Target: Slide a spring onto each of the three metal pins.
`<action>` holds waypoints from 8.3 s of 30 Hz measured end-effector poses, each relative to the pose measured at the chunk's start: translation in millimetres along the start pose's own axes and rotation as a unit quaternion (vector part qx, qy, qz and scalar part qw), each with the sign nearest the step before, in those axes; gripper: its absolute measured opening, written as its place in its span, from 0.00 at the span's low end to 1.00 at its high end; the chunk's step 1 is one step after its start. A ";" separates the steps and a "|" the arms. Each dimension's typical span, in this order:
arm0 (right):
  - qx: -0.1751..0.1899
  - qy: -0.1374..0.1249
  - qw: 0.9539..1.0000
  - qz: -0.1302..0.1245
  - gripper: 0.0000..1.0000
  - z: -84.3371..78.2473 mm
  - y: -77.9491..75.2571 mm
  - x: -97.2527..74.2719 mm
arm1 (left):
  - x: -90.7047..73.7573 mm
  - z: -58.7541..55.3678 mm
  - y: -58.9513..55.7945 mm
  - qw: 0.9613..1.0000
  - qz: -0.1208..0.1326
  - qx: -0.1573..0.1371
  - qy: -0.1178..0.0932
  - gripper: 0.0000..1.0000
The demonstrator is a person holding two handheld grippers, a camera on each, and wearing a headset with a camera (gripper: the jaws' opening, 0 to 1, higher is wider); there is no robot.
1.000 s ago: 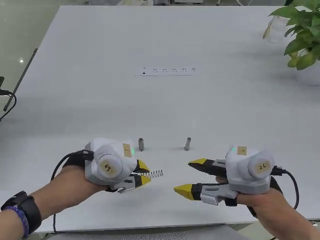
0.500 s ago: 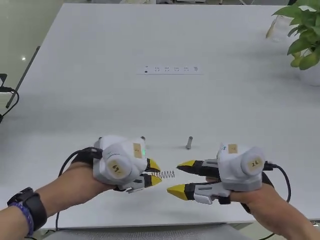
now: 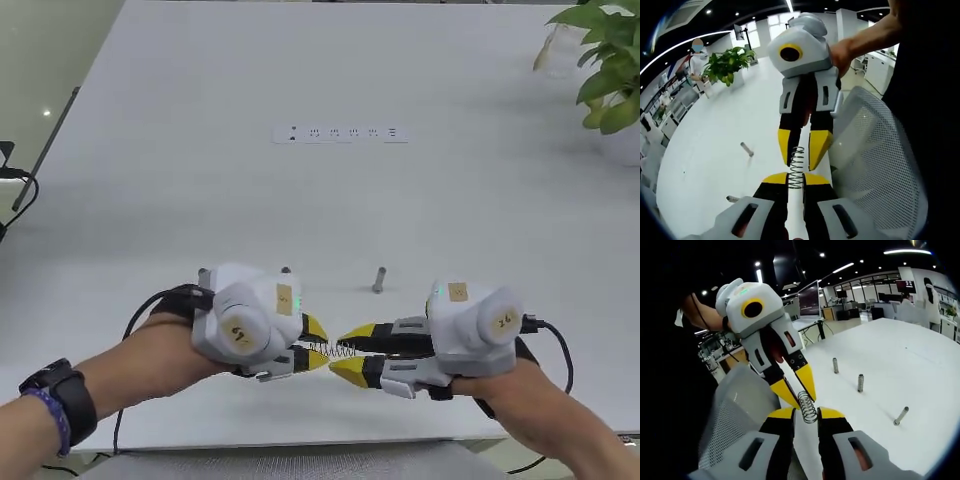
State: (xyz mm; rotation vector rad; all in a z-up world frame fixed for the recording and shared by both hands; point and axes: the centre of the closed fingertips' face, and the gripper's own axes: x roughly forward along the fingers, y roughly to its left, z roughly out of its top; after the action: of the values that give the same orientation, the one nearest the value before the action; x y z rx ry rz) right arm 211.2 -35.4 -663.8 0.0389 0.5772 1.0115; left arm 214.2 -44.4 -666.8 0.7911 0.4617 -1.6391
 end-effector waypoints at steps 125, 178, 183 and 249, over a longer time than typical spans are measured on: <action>-0.214 0.268 0.938 0.044 0.09 -25.3 -31.6 -36.9 | -12.3 -32.8 17.6 0.983 0.057 -0.165 -0.056 0.22; -0.192 0.293 0.936 -0.042 0.09 -9.2 -129.0 -49.4 | -113.0 -123.9 33.4 0.924 0.221 -0.308 -0.056 0.61; -0.191 0.297 0.935 -0.043 0.09 -8.5 -136.0 -47.4 | -120.8 -124.7 35.1 0.917 0.234 -0.317 -0.061 0.63; -0.226 0.377 0.898 0.003 0.09 -39.6 -178.1 -2.3 | -142.5 -144.6 34.0 0.885 0.263 -0.377 -0.064 0.66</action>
State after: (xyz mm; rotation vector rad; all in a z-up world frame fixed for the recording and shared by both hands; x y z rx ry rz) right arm 331.8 -143.1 -748.3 -0.7978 1.0269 1.1366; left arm 292.5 145.9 -660.8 0.1787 0.6614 -0.8745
